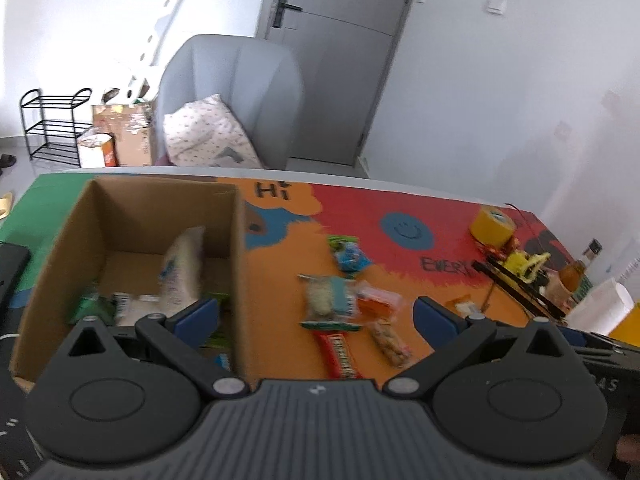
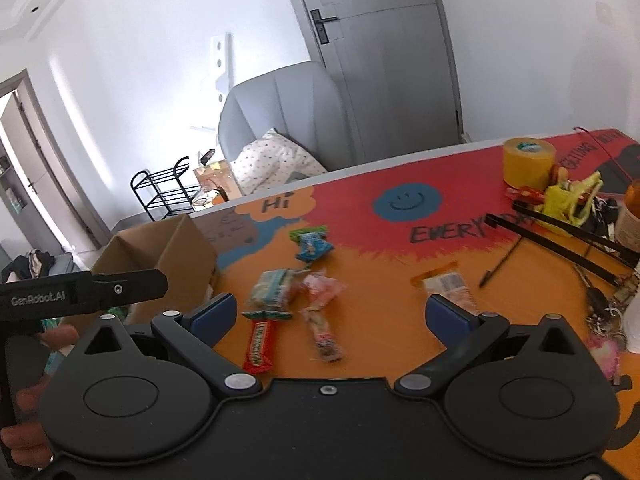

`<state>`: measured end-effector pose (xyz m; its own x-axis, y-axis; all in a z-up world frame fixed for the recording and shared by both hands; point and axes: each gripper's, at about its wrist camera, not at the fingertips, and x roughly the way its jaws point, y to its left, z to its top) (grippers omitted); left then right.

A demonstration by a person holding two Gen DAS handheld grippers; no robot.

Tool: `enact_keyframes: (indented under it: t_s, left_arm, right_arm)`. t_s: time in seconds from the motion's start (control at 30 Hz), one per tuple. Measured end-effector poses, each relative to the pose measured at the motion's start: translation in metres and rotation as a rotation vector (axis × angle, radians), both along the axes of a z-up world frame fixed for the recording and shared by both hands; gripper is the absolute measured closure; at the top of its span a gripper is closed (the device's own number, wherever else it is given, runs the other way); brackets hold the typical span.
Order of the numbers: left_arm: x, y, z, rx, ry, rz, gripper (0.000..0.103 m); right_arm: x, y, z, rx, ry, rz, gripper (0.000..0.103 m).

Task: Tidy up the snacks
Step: 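Withdraw both tools from the box back toward the snack pile, then grasp the red candy bar with left tool while right tool grasps striped cake pack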

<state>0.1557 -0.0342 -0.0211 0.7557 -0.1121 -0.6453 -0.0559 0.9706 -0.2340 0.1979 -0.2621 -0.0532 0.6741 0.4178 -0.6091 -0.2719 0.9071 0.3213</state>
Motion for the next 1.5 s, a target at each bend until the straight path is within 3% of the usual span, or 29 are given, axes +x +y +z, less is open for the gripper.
enact_keyframes:
  t_s: [0.3, 0.5, 0.73, 1.0, 1.3, 1.5]
  left_arm:
    - [0.009, -0.035, -0.006, -0.002, 0.009, -0.056, 0.003]
    - [0.018, -0.051, -0.020, -0.002, 0.035, -0.071, 0.013]
    - [0.033, -0.060, -0.046, 0.012, 0.101, -0.071, 0.031]
    - [0.045, -0.058, -0.068, 0.050, 0.152, -0.041, 0.040]
    - [0.057, -0.050, -0.091, 0.062, 0.213, -0.006, 0.056]
    - [0.058, -0.055, -0.094, 0.093, 0.204, -0.012, 0.068]
  right_arm:
    - [0.009, -0.018, -0.010, 0.013, 0.027, 0.022, 0.011]
    - [0.017, -0.033, -0.024, 0.005, 0.057, 0.000, 0.015]
    - [0.027, -0.042, -0.041, -0.037, 0.069, -0.029, 0.017]
    - [0.044, -0.042, -0.063, -0.064, 0.106, -0.050, 0.021]
    - [0.053, -0.037, -0.080, -0.100, 0.117, -0.054, 0.021]
    - [0.059, -0.035, -0.088, -0.130, 0.106, -0.068, 0.024]
